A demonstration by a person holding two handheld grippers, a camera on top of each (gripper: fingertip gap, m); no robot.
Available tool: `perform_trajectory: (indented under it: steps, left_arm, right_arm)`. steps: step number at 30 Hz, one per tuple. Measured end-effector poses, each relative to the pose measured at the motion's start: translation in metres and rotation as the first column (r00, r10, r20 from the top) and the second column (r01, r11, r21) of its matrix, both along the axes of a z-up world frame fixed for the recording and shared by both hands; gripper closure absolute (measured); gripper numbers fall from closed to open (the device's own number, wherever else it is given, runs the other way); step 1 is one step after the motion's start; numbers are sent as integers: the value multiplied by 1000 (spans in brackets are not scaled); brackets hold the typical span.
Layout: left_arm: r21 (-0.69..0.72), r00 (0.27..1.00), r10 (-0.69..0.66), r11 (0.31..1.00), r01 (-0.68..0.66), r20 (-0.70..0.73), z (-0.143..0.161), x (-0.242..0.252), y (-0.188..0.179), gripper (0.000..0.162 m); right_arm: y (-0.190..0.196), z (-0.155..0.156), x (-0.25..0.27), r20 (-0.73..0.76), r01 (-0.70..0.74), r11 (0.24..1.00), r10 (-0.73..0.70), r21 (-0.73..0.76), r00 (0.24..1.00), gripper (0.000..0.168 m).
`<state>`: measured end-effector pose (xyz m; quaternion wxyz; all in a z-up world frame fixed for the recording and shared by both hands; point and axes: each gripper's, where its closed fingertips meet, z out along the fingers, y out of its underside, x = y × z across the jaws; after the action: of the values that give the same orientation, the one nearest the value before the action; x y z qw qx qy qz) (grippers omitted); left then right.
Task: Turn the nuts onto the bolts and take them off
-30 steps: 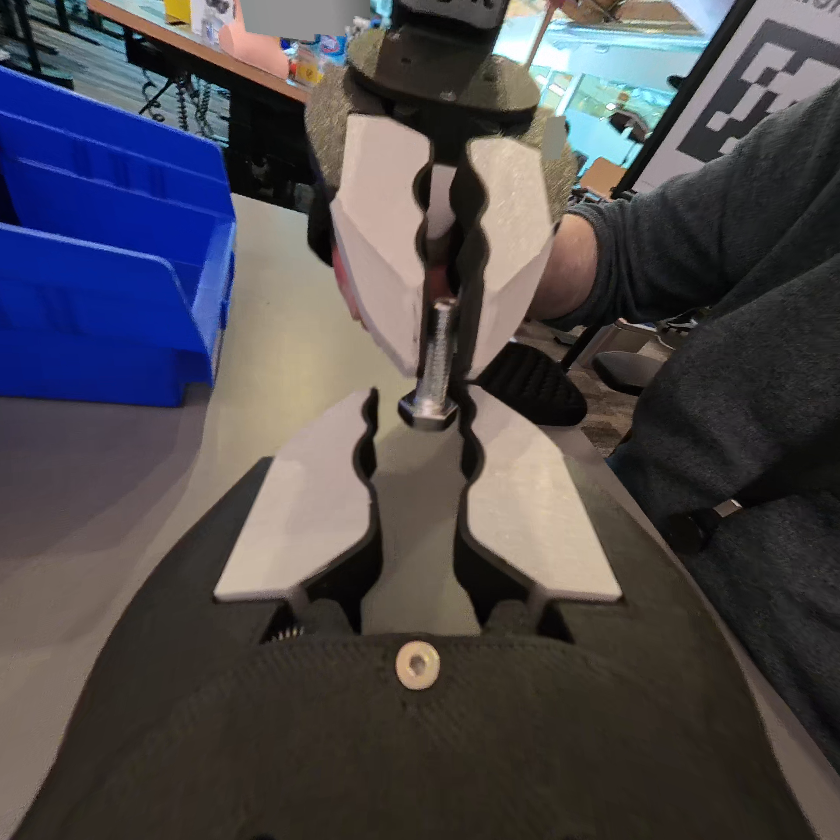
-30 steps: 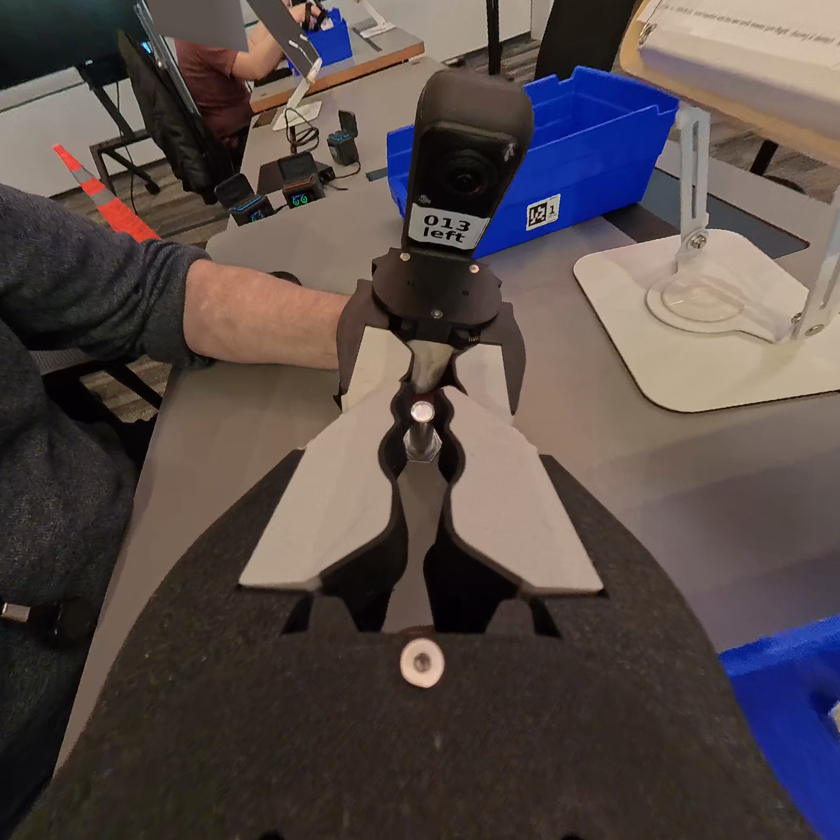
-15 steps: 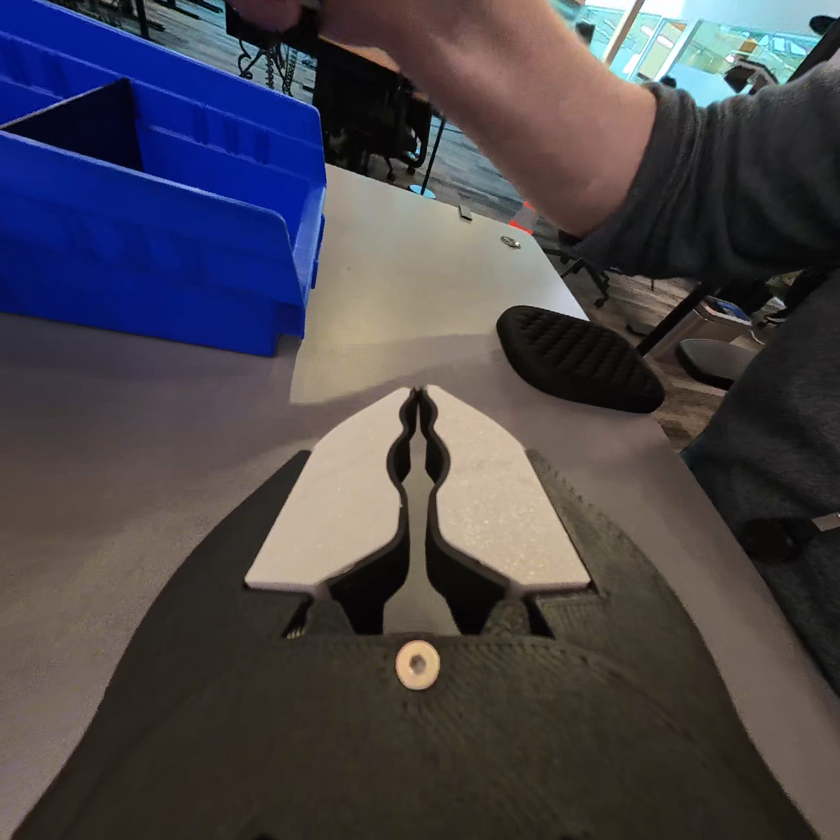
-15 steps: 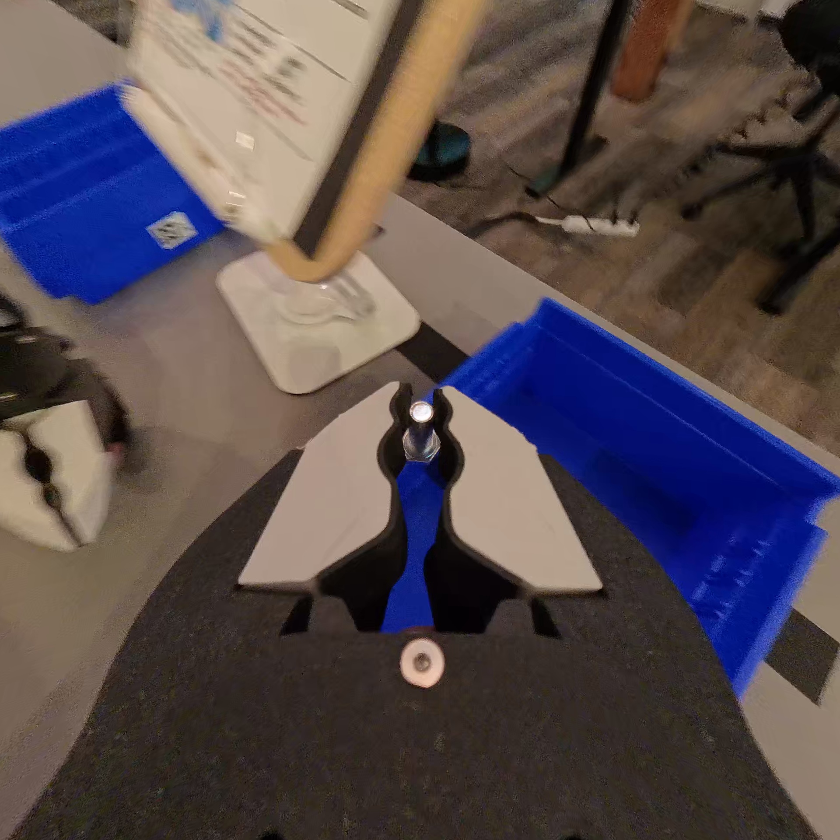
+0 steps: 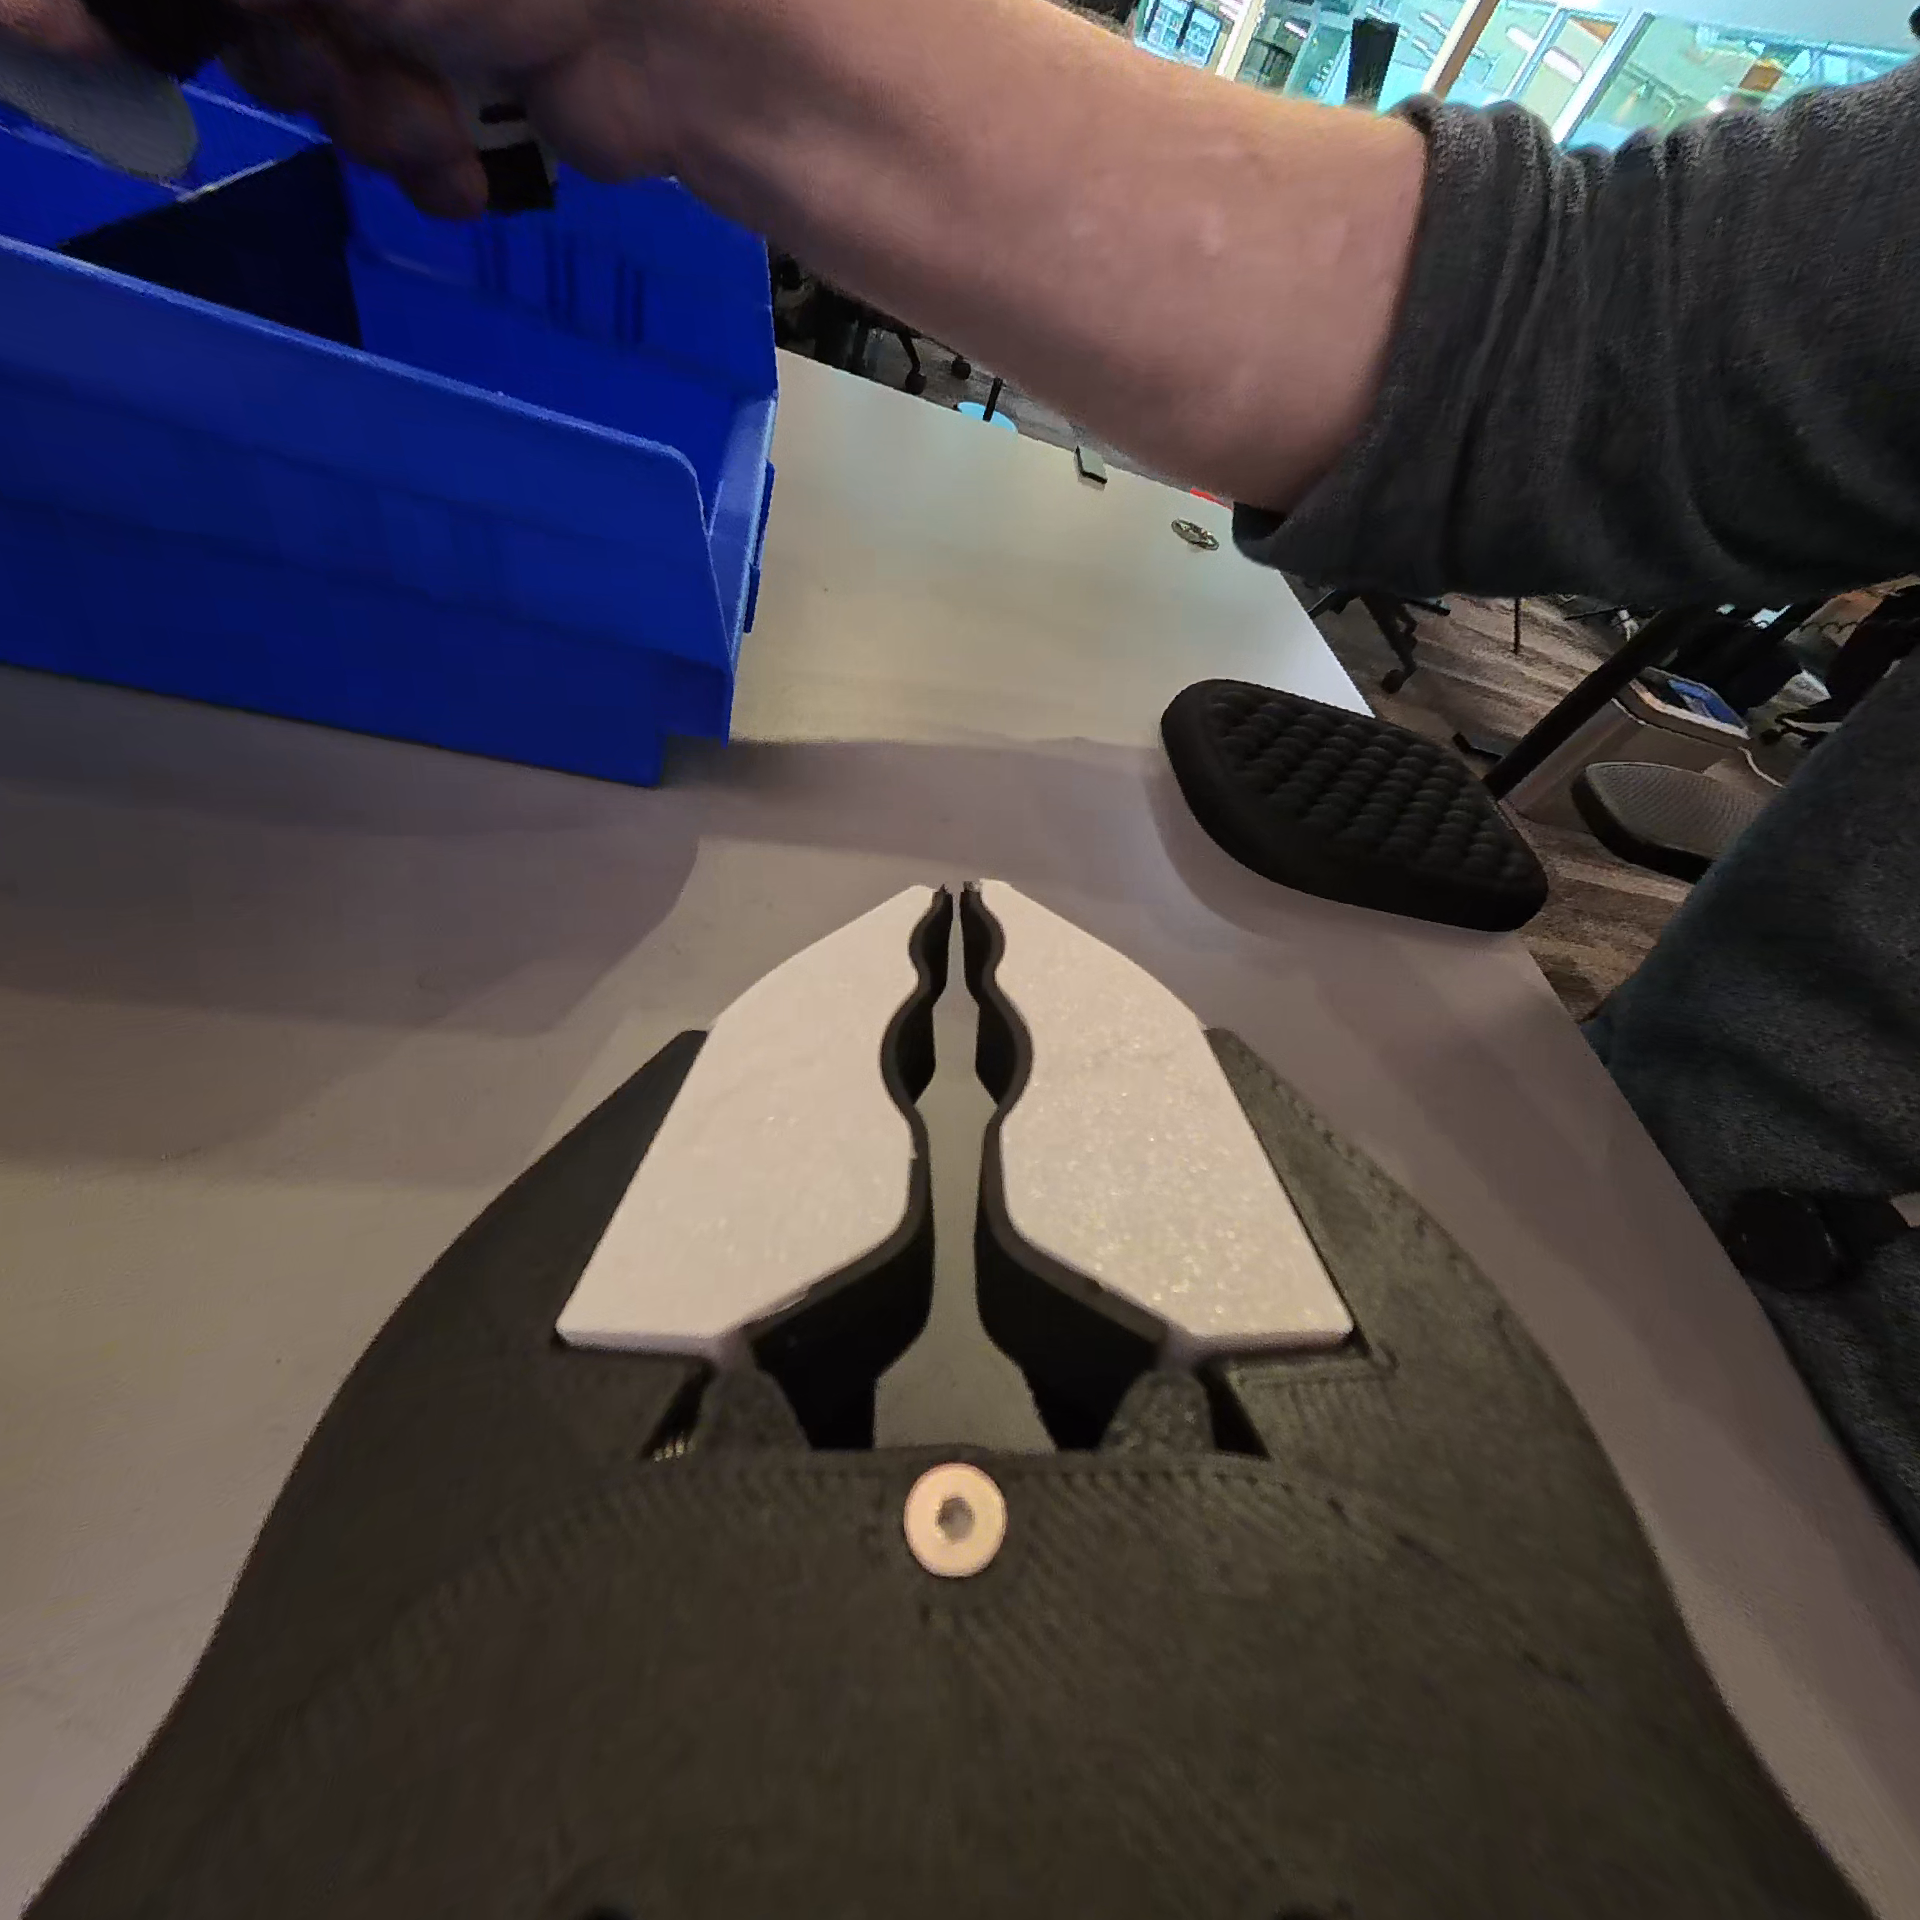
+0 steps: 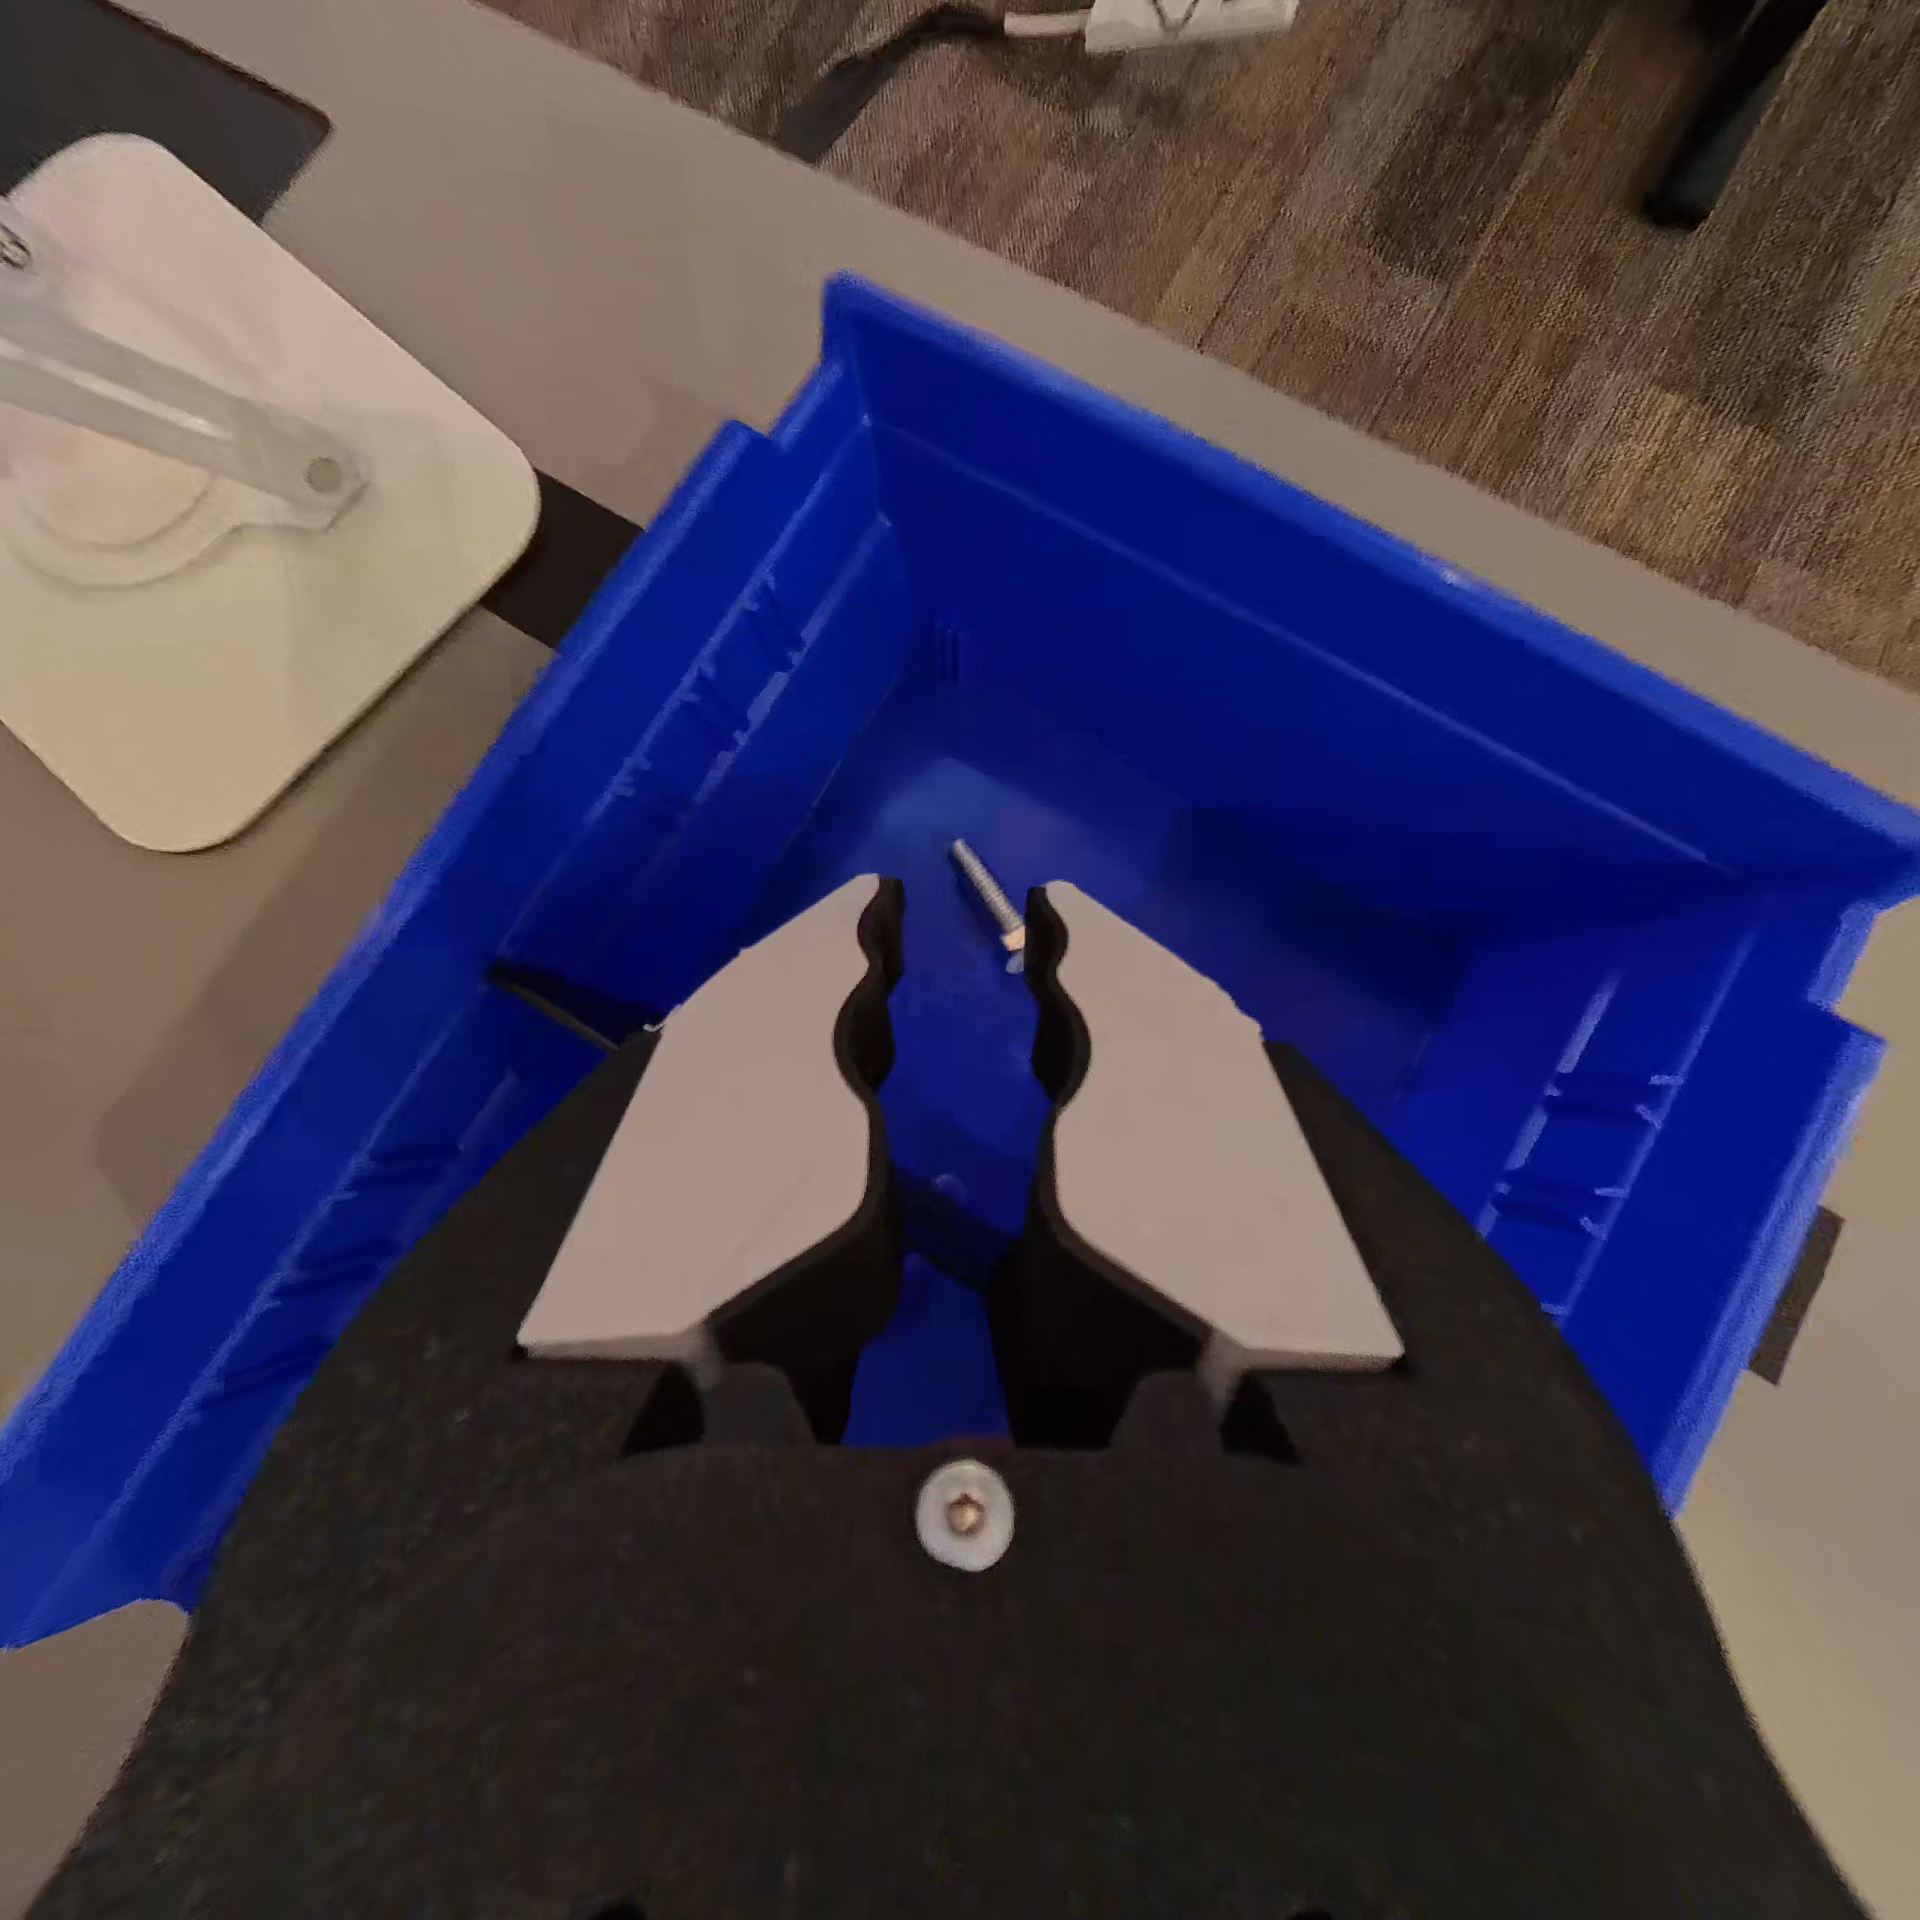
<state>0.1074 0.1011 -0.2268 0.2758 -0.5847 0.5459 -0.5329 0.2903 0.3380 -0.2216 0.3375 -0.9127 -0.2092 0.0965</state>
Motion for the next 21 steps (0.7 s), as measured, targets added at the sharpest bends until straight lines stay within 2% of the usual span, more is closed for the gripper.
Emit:
perform_trajectory:
  steps: [6, 13, 17, 21]
  left_arm:
    - [19, 1000, 5, 1000, -5, -6, -1, 1, 1, 157]
    - [115, 998, 66, 991, -66, 6, 16, -5, 10, 151]
    - [164, 989, 133, 976, -143, 70, 43, -20, 27, 150]
    - [254, 965, 234, 932, -257, 117, 80, -49, 50, 149]
  right_arm:
    - [-34, 62, -45, -144, -88, 977, 117, 196, 983, 146]
    - [-89, 122, -102, -260, -158, 892, 287, 423, 922, 149]
    - [-102, 135, -113, -289, -150, 856, 324, 494, 901, 150]
    - [-106, 140, -118, -250, -174, 831, 348, 529, 903, 150]
